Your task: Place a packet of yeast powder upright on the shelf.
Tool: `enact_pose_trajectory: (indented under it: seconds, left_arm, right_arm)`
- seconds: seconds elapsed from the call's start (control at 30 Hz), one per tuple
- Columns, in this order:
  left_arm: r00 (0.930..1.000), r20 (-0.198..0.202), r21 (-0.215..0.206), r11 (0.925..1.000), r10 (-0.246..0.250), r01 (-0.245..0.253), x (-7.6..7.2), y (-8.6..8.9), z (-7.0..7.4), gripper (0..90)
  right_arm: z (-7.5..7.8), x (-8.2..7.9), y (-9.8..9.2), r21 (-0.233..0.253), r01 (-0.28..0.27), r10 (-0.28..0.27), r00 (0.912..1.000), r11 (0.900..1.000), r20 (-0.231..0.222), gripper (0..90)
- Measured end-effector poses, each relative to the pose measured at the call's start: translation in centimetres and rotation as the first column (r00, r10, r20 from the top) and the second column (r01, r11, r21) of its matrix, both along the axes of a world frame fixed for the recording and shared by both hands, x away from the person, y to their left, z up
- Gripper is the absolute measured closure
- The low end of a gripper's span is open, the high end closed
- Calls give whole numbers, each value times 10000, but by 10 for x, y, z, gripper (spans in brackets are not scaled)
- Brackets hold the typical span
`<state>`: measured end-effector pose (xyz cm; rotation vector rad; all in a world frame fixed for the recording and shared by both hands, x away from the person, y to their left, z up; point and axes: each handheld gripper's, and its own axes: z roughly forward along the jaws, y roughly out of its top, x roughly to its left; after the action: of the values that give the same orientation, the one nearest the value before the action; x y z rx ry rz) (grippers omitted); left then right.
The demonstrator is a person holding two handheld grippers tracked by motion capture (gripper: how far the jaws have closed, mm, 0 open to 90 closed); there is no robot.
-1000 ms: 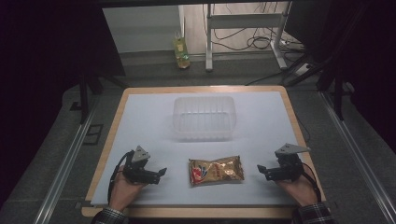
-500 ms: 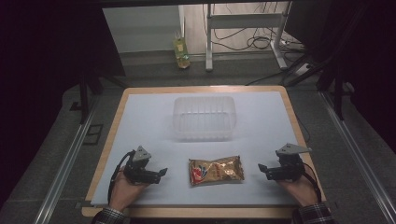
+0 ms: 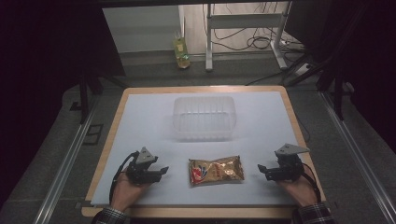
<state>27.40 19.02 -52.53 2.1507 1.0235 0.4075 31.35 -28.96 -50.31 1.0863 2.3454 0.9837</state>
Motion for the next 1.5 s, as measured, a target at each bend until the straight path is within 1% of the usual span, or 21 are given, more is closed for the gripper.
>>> enact_pose_trajectory:
  seconds: [0.07, 0.2, 0.27, 0.33, 0.43, 0.5, 0.53, 0.63, 0.77, 0.83, 0.9, 0.93, 0.97, 1.03, 1.13, 1.23, 1.4, 1.5]
  left_arm:
    - [10000, 30, 14, 10000, -63, 63, 0, -2, 0, 493]
    - [9996, 47, -89, 9996, -262, 262, 0, -5, 2, 626]
    - [9991, -45, -143, 9991, -412, 411, 0, -6, 2, 702]
    - [9976, -281, -227, 9978, -630, 623, 0, -7, 2, 792]
    - [9959, -224, -245, 9959, -875, 869, 0, -10, 3, 857]
    - [9944, -112, -344, 9940, -1046, 1042, -2, -13, 4, 861]
    - [9942, -21, -280, 9938, -1074, 1073, -2, -15, 5, 862]
    - [9933, 82, -425, 9924, -1155, 1158, -2, -22, 6, 871]
    - [9914, 112, -518, 9900, -1306, 1310, -1, -28, 7, 892]
    - [9879, 93, -541, 9864, -1547, 1550, -1, -34, 7, 893]
    - [9850, 37, -728, 9823, -1727, 1725, 0, -38, 8, 894]
    - [9850, 37, -728, 9823, -1727, 1725, 0, -38, 8, 895]
    - [9822, 71, -840, 9786, -1879, 1878, 0, -43, 8, 895]
    - [9794, 131, -857, 9757, -2013, 2017, 0, -47, 9, 894]
    - [9771, 228, -716, 9745, -2114, 2125, 1, -53, 8, 894]
    - [9745, 232, -853, 9708, -2231, 2243, 2, -59, 8, 894]
    - [9679, 363, -830, 9645, -2486, 2509, 3, -70, 8, 894]
    - [9672, 430, -756, 9646, -2502, 2528, 3, -74, 8, 893]
  right_arm:
    - [0, 0, 0, -9, -10, 10, 10000, 10000, -11, 110]
    - [0, 0, 0, 24, -40, 40, 10000, 10000, -4, 117]
    - [1, 0, 0, 28, -47, 47, 10000, 10000, 0, 120]
    - [1, 0, 1, 24, -81, 81, 10000, 10000, 13, 121]
    - [1, 0, 1, 6, -114, 114, 9999, 9999, 61, 124]
    - [2, -1, 1, 20, -133, 132, 9999, 9999, 79, 125]
    - [2, -1, 2, 27, -120, 120, 9999, 9999, 68, 125]
    - [2, -1, 2, 8, -145, 145, 9999, 9999, 59, 127]
    - [2, -1, 4, 28, -187, 187, 9998, 9998, 11, 132]
    - [1, -1, 4, 8, -199, 199, 9998, 9998, 6, 132]
    - [1, -1, 5, 0, -237, 237, 9997, 9997, 11, 132]
    - [1, -1, 5, 20, -255, 255, 9997, 9997, 18, 132]
    - [1, -1, 5, 6, -271, 271, 9996, 9996, 24, 132]
    - [1, -1, 6, 18, -306, 306, 9995, 9995, -2, 132]
    - [1, -1, 7, -47, -345, 345, 9994, 9994, -11, 132]
    - [1, -1, 7, -21, -371, 371, 9993, 9993, -31, 132]
    - [0, -1, 9, -51, -456, 456, 9990, 9989, -40, 133]
    - [1, -2, 11, -46, -473, 473, 9989, 9989, -69, 134]
